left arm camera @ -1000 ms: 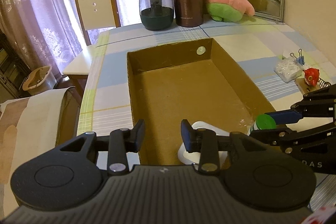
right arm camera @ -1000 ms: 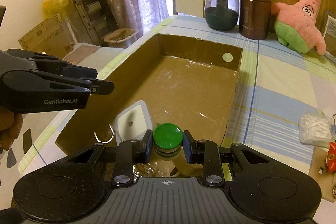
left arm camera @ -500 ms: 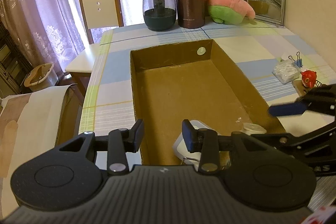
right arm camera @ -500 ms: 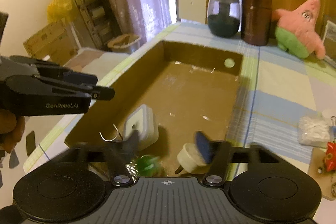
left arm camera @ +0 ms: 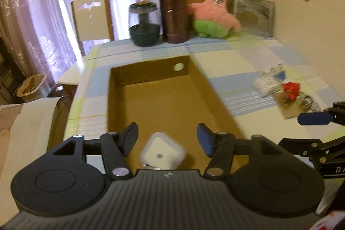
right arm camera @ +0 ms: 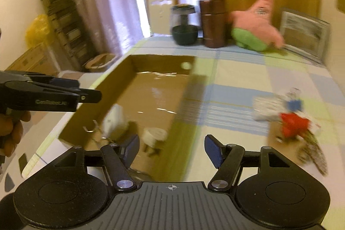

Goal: Organize rigid objects
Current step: 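Move both tools back toward the gold router box and the metal spring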

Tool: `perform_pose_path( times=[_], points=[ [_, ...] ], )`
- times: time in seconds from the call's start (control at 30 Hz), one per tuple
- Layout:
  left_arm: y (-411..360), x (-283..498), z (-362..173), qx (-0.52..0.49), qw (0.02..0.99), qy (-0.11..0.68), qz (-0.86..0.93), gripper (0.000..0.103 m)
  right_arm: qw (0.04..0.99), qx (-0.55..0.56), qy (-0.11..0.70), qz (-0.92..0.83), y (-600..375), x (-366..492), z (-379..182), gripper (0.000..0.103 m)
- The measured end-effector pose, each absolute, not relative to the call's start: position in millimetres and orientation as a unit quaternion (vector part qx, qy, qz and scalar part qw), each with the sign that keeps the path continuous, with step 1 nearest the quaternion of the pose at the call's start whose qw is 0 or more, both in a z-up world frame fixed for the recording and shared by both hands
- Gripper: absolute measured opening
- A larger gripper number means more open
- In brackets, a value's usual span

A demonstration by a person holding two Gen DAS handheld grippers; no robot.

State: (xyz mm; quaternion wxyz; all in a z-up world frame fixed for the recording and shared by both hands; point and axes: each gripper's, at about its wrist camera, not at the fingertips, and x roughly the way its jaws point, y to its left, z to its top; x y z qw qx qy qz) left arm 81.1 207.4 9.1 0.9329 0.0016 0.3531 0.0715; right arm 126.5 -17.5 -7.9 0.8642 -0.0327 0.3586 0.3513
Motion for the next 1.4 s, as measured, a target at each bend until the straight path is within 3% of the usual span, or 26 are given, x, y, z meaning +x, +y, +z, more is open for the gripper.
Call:
perform_pose_path(
  times=[0.13,0.27,0.9,1.4],
  points=[
    [179,82,15,0.000,0.938,0.342,0.048,0.073,0.879,-0.015,0.355,0.318,-53,122,1,0.065],
    [148,87,18,0.001,0.940,0.341,0.021,0.076,0.892,-0.001,0.353,0.283,-88,121,11,0.065],
    [45,117,4,-0.002,0.949,0.314,-0.031,0.077,0.920,0.027,0.349,0.179,-207,140,11,0.067],
    [19,168,-37,0.003,0.932,0.362,-0.026,0.080,0.906,0.002,0.375,0.198,-218,200,-34,0.067]
  ],
)
